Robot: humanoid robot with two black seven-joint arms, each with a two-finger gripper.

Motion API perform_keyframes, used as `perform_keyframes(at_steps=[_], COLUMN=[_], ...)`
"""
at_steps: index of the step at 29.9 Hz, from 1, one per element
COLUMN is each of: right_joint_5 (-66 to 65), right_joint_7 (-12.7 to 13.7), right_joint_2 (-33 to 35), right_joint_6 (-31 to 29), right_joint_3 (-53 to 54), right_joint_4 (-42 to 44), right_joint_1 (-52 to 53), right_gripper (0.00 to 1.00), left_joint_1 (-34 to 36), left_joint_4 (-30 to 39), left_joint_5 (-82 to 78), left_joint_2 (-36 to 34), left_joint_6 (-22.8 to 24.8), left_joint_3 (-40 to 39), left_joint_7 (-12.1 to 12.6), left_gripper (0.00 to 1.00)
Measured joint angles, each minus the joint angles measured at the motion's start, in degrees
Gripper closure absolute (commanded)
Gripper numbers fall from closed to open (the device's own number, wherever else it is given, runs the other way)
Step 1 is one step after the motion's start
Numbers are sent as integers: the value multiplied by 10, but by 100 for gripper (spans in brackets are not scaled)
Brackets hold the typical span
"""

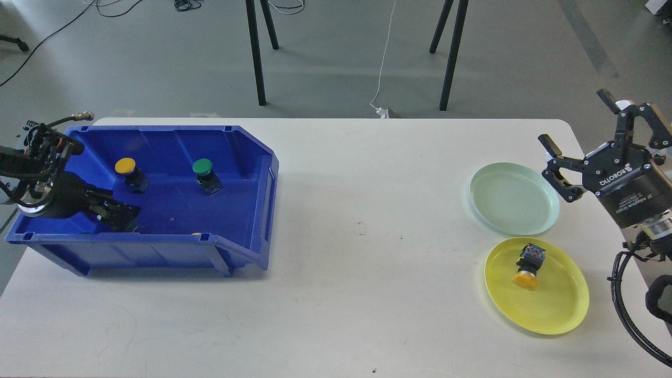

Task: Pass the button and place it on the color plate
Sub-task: 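Lower the left gripper into the bin and grasp a green button, then lift the green button and extend the left gripper toward the table center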

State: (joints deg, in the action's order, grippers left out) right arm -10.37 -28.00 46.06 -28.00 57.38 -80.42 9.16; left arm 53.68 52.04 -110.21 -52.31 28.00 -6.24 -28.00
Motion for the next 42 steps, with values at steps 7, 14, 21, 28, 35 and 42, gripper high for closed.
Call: perform_keyframes(at_steps=[7,14,21,28,35,42], right_joint_5=[0,0,1,1,1,1], right_joint_7=[0,0,0,0,0,0], right_joint_2=[1,2,2,3,3,3], right_joint_6=[0,0,0,0,0,0], right_joint_3=[0,0,0,1,2,6], right_joint_4=[0,0,-1,-1,-1,-1], right_joint_1=[-1,-2,-7,-7,-7,-7], right_gripper=[1,1,1,1,1,1], left_joint_1=[-7,-8,-7,-6,13,77], left_joint_4=[-4,-5,-5,-4,20,142], left_joint_5=[0,0,0,0,14,165], left_joint_2=[1,1,1,2,-3,-77], left_joint_6=[0,0,0,0,0,0], left_joint_3=[0,0,0,-1,-11,-25], left_joint_7=[0,0,0,0,0,0], left_gripper=[36,56,88,91,92,91])
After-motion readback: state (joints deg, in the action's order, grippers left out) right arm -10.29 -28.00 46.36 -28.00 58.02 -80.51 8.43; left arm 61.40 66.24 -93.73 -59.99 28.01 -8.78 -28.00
